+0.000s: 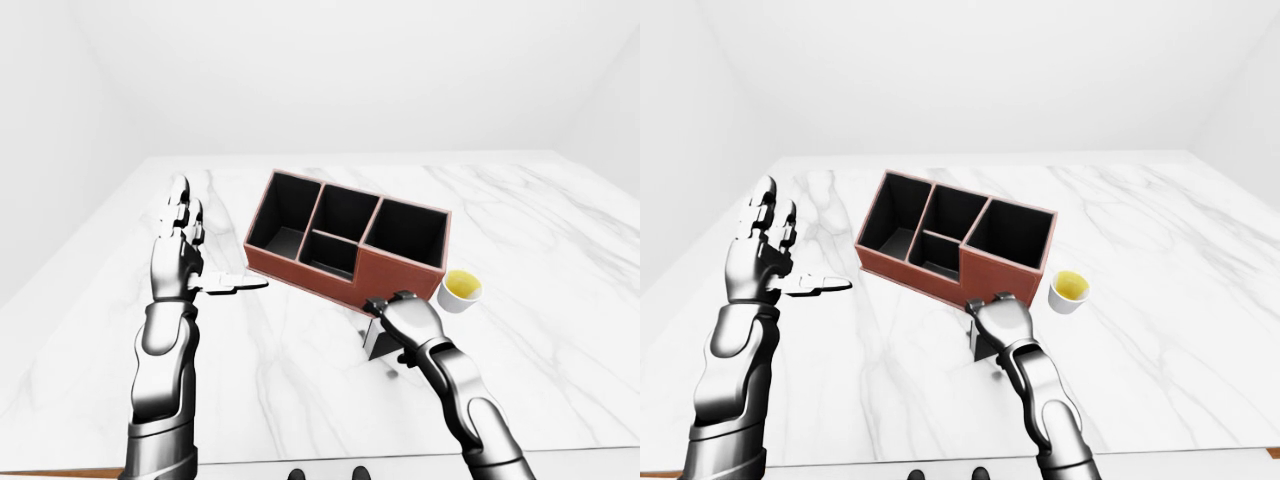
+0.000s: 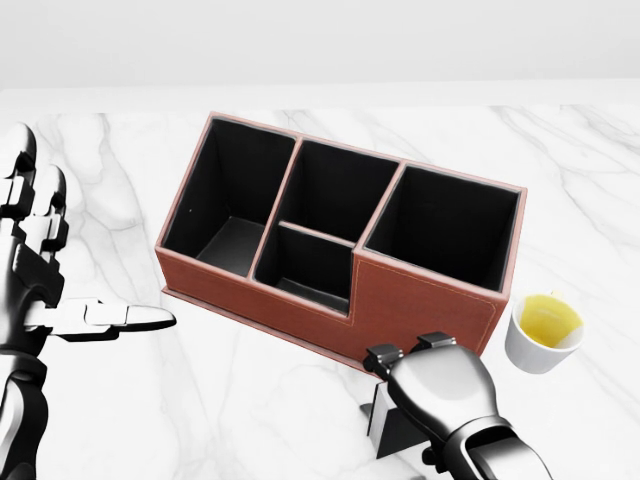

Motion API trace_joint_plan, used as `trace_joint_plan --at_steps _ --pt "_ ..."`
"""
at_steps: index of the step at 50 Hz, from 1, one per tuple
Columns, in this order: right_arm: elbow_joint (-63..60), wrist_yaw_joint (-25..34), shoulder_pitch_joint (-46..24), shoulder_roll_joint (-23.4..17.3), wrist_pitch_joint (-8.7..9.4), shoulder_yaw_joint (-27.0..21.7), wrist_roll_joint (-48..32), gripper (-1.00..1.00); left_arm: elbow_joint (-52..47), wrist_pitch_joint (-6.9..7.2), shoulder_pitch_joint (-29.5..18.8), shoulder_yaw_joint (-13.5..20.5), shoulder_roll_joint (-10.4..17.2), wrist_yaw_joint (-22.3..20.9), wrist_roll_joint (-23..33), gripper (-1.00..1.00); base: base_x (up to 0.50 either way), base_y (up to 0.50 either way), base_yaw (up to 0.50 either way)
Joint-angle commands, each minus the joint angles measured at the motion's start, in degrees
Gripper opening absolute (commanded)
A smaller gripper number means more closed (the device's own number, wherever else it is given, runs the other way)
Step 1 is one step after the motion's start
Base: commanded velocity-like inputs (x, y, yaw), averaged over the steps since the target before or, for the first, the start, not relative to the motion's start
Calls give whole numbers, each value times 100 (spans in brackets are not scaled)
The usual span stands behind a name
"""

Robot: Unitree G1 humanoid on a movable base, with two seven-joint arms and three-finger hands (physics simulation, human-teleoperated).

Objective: Pick up the book and place it in the right compartment of the caddy.

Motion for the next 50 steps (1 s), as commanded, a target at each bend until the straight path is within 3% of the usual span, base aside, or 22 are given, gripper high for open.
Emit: trace_joint_plan --at_steps 1,50 --pt "186 -132 -48 -21 0 27 -123 33 37 0 1 -1 -2 10 1 100 0 0 0" --pt "1165 -907 16 -239 0 14 -593 33 -74 0 138 -48 -72 5 100 100 0 0 0"
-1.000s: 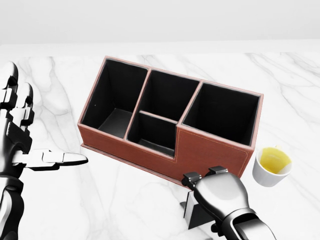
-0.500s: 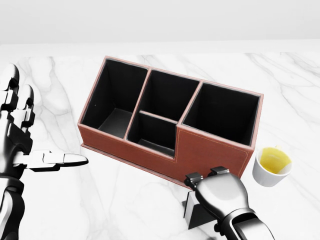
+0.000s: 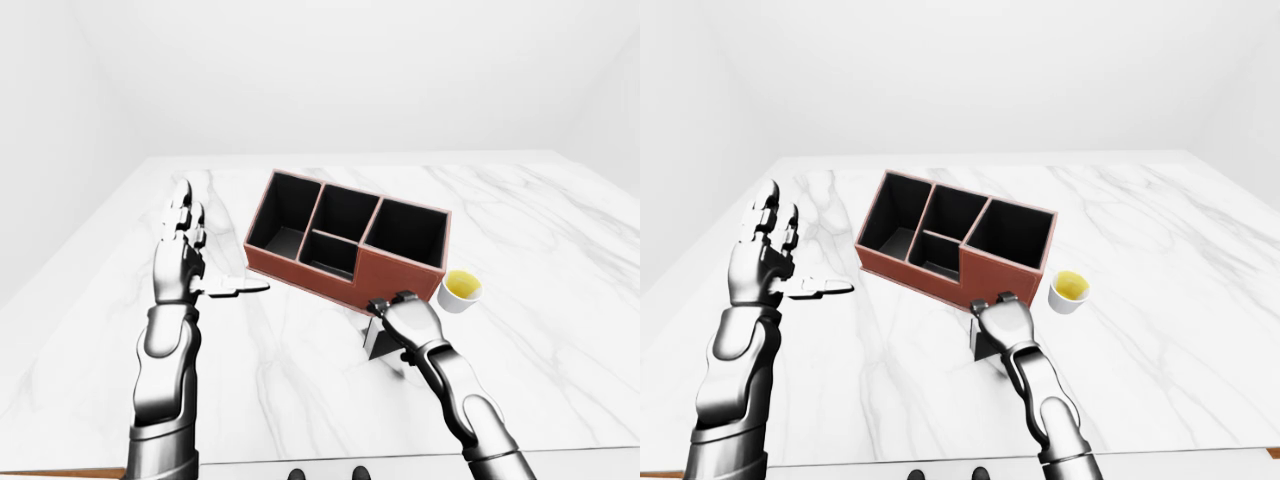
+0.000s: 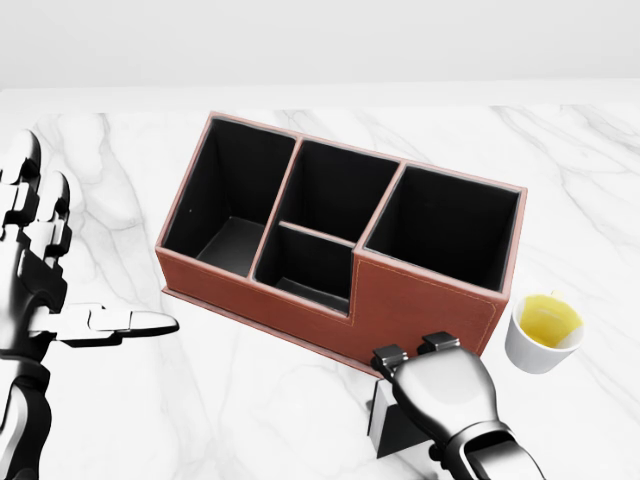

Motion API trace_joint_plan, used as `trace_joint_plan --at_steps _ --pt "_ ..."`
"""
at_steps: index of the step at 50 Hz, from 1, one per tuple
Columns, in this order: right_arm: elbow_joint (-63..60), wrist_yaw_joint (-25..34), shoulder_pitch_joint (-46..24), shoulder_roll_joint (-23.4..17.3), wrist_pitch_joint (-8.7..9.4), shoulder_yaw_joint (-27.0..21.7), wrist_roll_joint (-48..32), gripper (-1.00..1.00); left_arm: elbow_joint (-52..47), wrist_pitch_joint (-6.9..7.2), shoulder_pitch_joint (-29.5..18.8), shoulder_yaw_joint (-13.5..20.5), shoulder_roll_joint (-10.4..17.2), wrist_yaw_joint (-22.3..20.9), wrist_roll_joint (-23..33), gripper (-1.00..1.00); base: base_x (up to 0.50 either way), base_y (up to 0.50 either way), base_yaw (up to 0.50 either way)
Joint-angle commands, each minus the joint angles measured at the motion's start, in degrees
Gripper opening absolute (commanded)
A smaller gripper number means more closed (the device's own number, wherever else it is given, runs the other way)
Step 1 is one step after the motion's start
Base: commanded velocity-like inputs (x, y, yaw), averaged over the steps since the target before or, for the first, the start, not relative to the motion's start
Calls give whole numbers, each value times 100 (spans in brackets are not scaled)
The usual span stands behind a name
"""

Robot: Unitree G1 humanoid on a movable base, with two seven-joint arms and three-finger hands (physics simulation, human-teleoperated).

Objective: Pick up the book and place it in the right compartment of the caddy.

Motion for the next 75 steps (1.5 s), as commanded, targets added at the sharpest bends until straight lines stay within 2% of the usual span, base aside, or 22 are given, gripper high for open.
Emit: trace_joint_plan --at_steps 1,3,4,5,6,7,19,30,54,75 --pt "461 -55 152 -99 0 -48 -329 33 -49 0 52 -10 -27 0 38 100 0 0 0" --pt "462 -19 196 -115 0 -50 -326 7 -56 0 58 -13 -32 0 42 100 0 0 0" --pt "462 -5 210 -122 0 -49 -299 -19 -58 0 62 -17 -34 -2 46 100 0 0 0" --pt "431 48 255 -139 0 -49 -297 -78 -62 0 67 -22 -40 0 51 100 0 0 0" --pt "429 51 258 -139 0 -50 -298 -78 -62 0 67 -22 -40 0 51 100 0 0 0" --pt "433 72 286 -146 0 -56 -322 -100 -69 0 74 -28 -44 -2 58 100 0 0 0" --pt "338 -130 377 -110 0 -3 -305 -100 -269 0 221 -40 -102 -23 81 100 0 0 0" --pt "-204 70 438 -4 0 19 -3 -100 -312 0 242 -47 -124 -45 87 100 0 0 0" --pt "-2420 1746 243 374 0 -176 1564 -100 -417 0 267 -3 -116 -70 36 100 0 0 0" --pt "-3318 2560 -157 585 0 -88 2110 -100 -361 0 284 127 -50 -11 -40 100 0 0 0"
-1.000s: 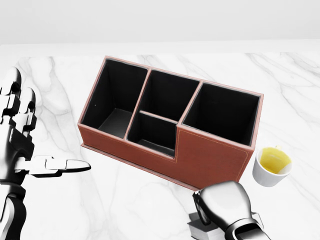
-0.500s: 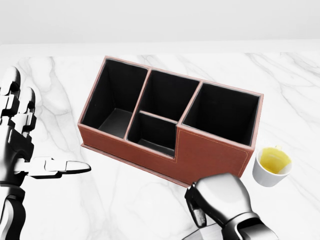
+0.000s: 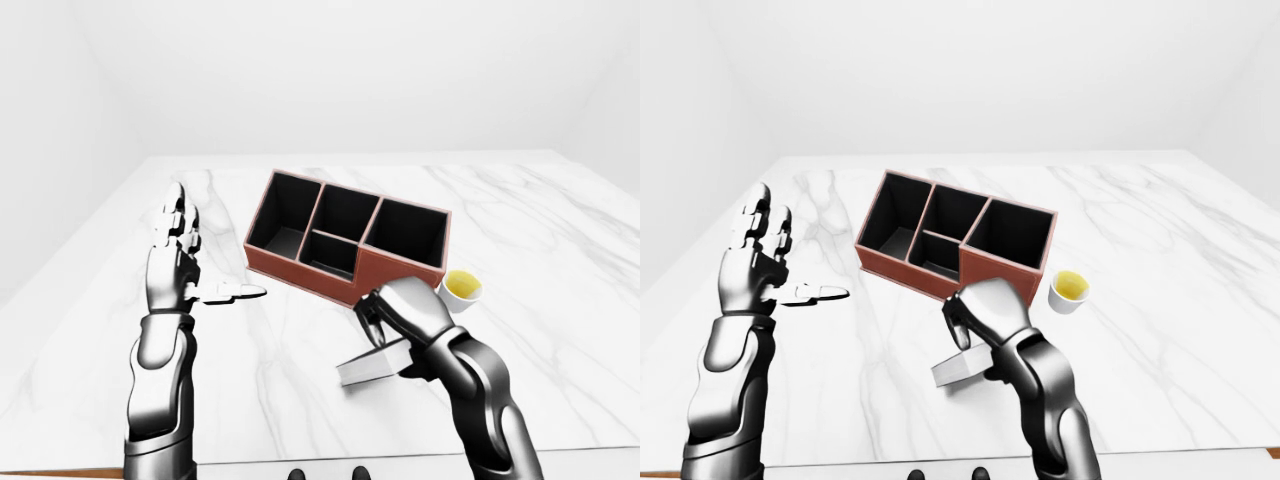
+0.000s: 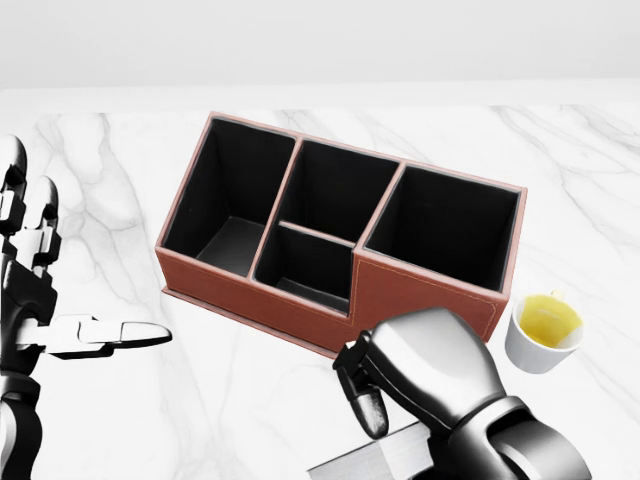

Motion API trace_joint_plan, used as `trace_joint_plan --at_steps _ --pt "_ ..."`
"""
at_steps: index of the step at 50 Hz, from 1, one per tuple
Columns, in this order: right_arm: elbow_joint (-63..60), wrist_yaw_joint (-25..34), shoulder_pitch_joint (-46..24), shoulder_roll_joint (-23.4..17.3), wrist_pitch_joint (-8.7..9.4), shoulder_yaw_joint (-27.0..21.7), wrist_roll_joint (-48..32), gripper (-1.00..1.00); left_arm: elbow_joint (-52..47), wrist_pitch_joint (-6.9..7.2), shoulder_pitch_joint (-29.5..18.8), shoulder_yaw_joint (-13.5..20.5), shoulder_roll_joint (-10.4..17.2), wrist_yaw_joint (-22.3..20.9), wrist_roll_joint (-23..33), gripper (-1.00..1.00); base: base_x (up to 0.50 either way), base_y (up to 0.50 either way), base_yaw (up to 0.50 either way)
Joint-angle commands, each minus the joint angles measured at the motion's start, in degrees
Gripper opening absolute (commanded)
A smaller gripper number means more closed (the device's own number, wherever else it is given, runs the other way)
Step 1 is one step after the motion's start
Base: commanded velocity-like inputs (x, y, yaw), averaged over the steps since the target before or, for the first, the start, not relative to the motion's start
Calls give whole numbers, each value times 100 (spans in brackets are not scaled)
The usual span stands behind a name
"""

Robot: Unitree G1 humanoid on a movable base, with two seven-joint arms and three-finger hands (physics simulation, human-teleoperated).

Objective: Pick up the book and place it in the right compartment of the caddy.

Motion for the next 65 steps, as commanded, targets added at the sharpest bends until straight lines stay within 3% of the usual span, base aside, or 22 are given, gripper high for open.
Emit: trace_joint_plan --at_steps 1,21,29,48,65 --pt "-626 469 -278 125 0 -5 292 -100 -3 0 11 49 28 23 -31 100 0 0 0" --pt "-1113 489 -1571 243 0 -171 860 -100 -155 0 105 115 30 -28 -28 100 0 0 0" --pt "-1356 489 -2365 223 0 -297 1128 -100 -152 0 104 118 28 -47 -33 100 0 0 0" --pt "-1267 489 -3453 105 0 -463 1357 -100 -262 0 180 141 9 -89 -47 100 0 0 0" --pt "-400 489 -4636 -428 0 -793 1504 -100 -582 0 362 186 -48 -188 -78 100 0 0 0"
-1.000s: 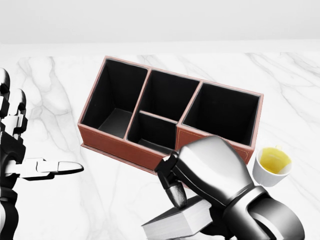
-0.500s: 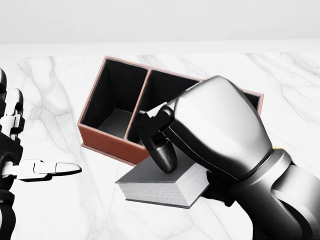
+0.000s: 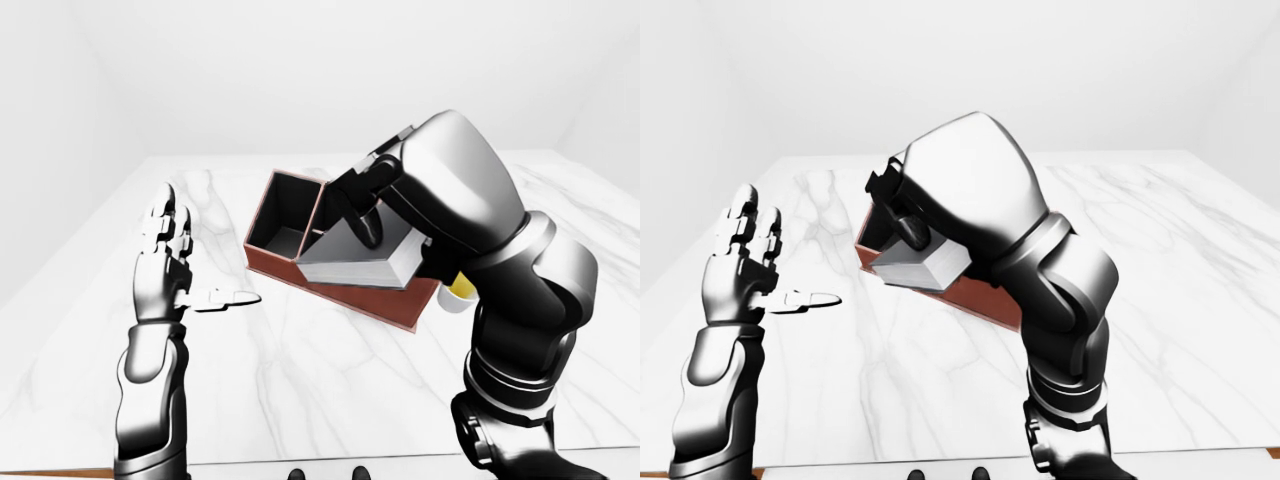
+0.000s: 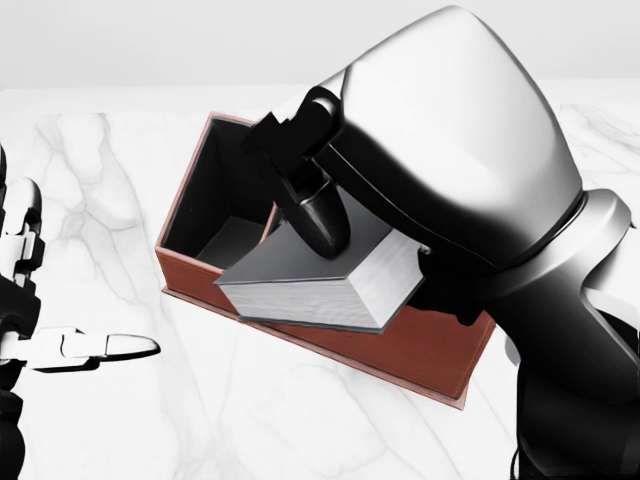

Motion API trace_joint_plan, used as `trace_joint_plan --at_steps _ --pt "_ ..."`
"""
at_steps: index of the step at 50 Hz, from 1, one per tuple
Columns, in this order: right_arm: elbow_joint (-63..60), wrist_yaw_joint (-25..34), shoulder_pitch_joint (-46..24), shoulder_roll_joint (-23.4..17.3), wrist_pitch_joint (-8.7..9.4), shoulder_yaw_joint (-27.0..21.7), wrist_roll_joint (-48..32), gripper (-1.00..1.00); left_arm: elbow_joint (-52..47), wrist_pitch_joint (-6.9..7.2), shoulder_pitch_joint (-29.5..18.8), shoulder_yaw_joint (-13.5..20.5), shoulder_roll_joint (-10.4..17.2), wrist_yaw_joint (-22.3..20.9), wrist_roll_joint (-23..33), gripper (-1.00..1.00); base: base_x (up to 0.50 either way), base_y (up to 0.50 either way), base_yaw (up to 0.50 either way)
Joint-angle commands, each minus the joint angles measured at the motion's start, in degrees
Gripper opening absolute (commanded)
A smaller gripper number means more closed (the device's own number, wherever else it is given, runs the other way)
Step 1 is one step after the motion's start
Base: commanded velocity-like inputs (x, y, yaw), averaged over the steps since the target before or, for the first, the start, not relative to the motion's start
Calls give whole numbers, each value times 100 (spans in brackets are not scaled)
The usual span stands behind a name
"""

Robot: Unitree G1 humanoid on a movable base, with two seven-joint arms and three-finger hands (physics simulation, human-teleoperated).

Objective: Pick up the book and place it in the right compartment of the caddy.

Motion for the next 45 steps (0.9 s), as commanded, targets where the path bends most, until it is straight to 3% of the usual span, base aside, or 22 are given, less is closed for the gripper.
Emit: trace_joint_plan --at_steps 1,17,31,45 --pt "402 -1 -711 -268 0 -230 72 -100 -166 0 83 33 -26 -54 -20 100 0 0 0" --pt "1869 -1 -1886 -1038 0 -542 117 -100 -229 0 66 43 -24 -75 -17 100 0 0 0" --pt "4275 -1 -3202 -1555 0 -538 -64 -100 -447 0 70 2 -41 -70 26 100 0 0 0" --pt "5863 -1 -3336 -1408 0 -389 -698 -100 -457 0 64 -47 -74 -56 80 100 0 0 0"
